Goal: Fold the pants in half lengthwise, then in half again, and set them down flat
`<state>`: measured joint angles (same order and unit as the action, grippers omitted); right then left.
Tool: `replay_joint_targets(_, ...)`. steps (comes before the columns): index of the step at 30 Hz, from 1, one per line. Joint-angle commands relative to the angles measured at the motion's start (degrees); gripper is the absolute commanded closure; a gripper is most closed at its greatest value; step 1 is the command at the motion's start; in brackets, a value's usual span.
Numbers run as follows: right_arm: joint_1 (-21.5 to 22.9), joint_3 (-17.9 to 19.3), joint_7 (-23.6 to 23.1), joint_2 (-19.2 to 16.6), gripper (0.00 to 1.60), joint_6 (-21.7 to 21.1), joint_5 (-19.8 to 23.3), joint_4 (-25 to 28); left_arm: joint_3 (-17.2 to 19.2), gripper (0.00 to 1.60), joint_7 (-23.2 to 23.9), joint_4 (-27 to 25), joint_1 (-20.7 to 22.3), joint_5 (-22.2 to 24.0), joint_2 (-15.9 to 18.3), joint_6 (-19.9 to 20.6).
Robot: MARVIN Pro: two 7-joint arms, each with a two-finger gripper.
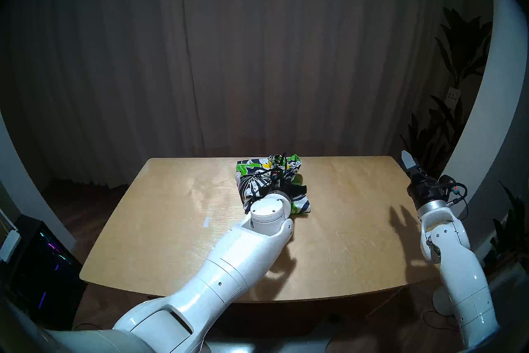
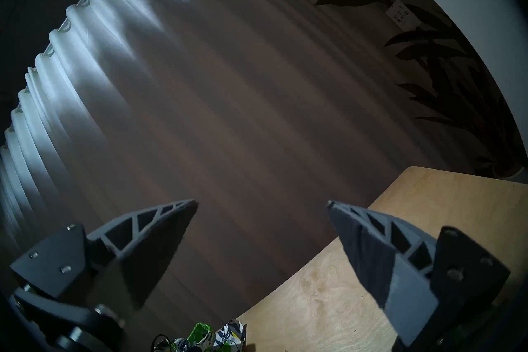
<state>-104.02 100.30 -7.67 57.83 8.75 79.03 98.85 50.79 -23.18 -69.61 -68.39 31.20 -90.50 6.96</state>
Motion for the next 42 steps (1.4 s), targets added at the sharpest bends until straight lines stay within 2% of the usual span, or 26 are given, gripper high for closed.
replay_joint_targets(1,-0.30,1.73,-1.87,-1.09,0.00,-0.23,0.68,0.72,-0.94,0.56,-1.97,1.16,2.22,-1.43,-3.32,-1.37)
replay_joint_targets(2,-0.31,1.77,-2.03,-1.15,0.00,-0.28,0.78,0.61,-1.06,0.05,-2.02,1.53,2.35,-1.56,-3.34,-1.67)
replay_joint_targets(3,-0.28,1.80,-2.21,-1.23,0.00,-0.38,0.90,0.49,-0.87,0.00,-2.37,1.93,2.40,-1.45,-3.57,-1.93)
replay_joint_targets(8,-0.12,1.85,-2.78,-1.69,0.00,-0.75,1.31,0.00,-0.54,0.00,-3.36,3.15,2.91,-1.52,-4.02,-2.98)
replay_joint_targets(15,0.48,1.87,-2.90,-2.16,0.00,-1.24,1.51,-0.73,-0.07,0.00,-2.89,-3.35,1.31,-0.62,-3.42,-4.06)
replay_joint_targets(18,1.06,1.67,-2.82,-2.21,0.00,-1.46,1.50,-1.17,1.03,0.00,-1.90,-5.31,1.55,0.37,-4.34,-6.74)
replay_joint_targets(21,1.71,1.07,-2.72,-2.33,0.00,-1.54,0.96,-1.20,2.43,0.00,-1.06,-7.71,2.07,0.64,-3.80,-9.82)
replay_joint_targets(27,3.74,-1.46,-2.08,-1.83,0.00,-1.75,0.24,-0.90,5.57,0.00,-0.98,-12.22,1.35,-0.60,0.60,-14.73)
replay_joint_targets(29,4.91,-3.03,-1.59,-1.71,0.00,-1.75,-0.52,-0.78,7.17,0.00,-1.05,-14.17,0.42,-0.97,3.36,-15.40)
replay_joint_targets(33,7.12,-5.85,-0.18,-1.36,0.00,-1.49,-2.20,-0.82,11.97,0.00,-0.97,-17.29,-2.35,-1.86,6.26,-14.75)
replay_joint_targets(42,12.01,-12.15,3.96,1.06,0.00,-0.41,-5.52,-0.88,20.30,0.00,0.19,-16.99,-5.43,-4.51,12.36,-13.48)
